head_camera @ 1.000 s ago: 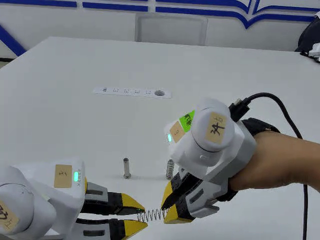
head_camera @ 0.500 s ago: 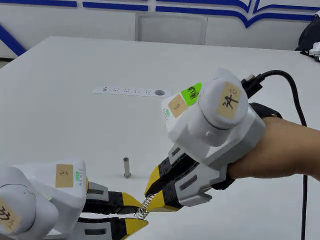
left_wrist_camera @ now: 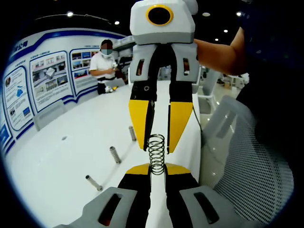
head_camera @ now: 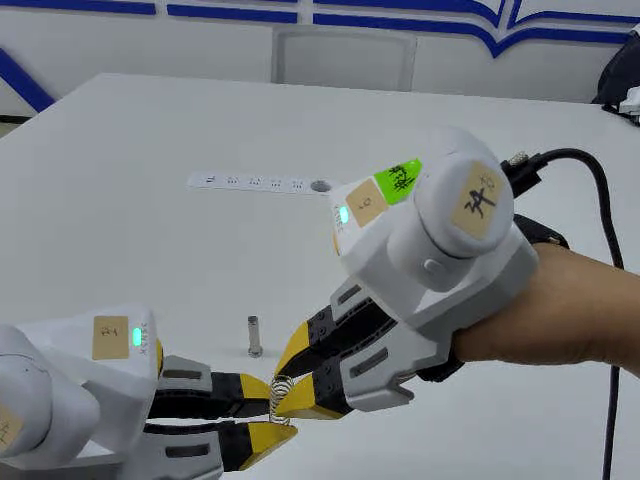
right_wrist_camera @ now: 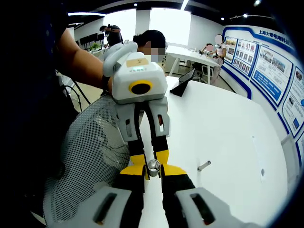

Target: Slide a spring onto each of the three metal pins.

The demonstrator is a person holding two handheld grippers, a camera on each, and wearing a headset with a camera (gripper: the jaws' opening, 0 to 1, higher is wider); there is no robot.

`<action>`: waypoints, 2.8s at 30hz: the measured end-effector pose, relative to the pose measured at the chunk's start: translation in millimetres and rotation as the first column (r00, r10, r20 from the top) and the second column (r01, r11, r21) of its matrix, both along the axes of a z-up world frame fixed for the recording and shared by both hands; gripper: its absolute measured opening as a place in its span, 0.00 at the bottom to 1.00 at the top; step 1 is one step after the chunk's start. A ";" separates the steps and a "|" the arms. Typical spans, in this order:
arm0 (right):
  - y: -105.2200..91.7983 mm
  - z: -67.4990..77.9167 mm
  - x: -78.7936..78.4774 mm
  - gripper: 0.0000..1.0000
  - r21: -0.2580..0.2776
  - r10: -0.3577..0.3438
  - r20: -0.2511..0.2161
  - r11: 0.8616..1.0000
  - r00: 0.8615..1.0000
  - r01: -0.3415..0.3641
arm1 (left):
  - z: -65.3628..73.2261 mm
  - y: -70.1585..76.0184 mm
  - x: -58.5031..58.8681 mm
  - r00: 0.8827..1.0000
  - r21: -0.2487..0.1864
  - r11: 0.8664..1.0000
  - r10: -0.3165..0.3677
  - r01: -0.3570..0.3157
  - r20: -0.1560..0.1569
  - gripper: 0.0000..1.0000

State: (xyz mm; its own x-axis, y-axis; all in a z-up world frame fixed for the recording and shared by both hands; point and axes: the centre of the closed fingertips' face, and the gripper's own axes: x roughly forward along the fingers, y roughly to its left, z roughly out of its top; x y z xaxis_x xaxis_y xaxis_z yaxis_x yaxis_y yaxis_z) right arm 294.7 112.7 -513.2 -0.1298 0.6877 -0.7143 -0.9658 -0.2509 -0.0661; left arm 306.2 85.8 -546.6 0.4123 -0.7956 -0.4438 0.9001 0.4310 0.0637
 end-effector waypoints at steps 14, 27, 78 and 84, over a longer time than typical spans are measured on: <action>1.7 -2.7 -0.2 0.12 0.006 -0.017 -0.013 1.000 1.000 0.017 | -0.5 -0.7 -1.3 1.000 0.005 1.000 -0.004 0.004 -0.005 0.11; 1.3 3.4 8.8 0.12 0.018 -0.050 -0.005 0.999 0.999 0.050 | 3.5 16.0 3.4 0.997 -0.009 0.997 0.072 -0.072 -0.018 0.35; 54.9 -35.2 135.6 0.12 0.117 -0.413 -0.001 0.904 0.911 0.410 | 0.0 62.7 13.3 0.954 -0.070 0.952 0.294 -0.299 -0.064 0.61; 57.0 -48.0 140.3 0.12 0.090 -0.424 -0.011 0.902 0.906 0.423 | -0.5 64.4 12.9 0.952 -0.069 0.951 0.298 -0.303 -0.066 0.61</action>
State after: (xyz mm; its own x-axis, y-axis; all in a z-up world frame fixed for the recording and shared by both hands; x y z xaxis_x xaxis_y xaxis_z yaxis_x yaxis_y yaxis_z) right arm 435.0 169.7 -561.2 0.1937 0.7369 -0.6477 -0.9789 0.1890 -0.0777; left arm 319.2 150.2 -547.1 0.6145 -0.6714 -0.4142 0.7294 0.6836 -0.0259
